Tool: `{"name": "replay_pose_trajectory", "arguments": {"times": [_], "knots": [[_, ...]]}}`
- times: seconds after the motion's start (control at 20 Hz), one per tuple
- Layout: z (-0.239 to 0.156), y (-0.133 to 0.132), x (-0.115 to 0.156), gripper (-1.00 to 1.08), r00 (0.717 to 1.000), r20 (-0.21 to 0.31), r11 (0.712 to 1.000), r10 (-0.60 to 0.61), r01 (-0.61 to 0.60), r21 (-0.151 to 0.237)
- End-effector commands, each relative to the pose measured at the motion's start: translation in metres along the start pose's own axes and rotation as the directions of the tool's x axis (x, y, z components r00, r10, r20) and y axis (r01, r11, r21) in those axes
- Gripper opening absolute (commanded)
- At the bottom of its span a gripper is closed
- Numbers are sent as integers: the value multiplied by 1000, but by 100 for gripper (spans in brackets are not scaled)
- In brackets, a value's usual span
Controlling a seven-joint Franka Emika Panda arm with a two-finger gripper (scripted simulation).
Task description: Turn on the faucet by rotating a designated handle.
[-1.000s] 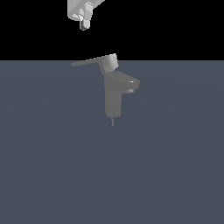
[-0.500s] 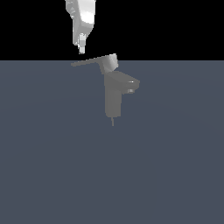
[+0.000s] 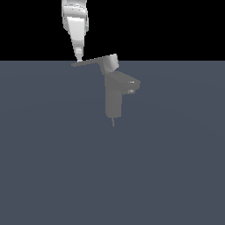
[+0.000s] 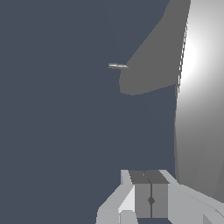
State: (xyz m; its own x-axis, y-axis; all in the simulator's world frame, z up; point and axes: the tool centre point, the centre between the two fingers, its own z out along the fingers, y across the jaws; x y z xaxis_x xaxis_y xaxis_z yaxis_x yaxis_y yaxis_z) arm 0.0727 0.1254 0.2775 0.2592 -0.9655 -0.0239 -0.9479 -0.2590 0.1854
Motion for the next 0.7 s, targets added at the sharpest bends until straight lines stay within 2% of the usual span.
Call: {"name": "replay_pose_trajectory", "arguments": {"times": [0.0,0.45,0.65], "knots": [[10,-5,-3,-100,1000,-9,1000,20,-20,-9],[13,-8,-5,-100,999,-16,999,33,-33,-11],[13,1,-6,-100,999,-16,999,33,-33,-11]]}}
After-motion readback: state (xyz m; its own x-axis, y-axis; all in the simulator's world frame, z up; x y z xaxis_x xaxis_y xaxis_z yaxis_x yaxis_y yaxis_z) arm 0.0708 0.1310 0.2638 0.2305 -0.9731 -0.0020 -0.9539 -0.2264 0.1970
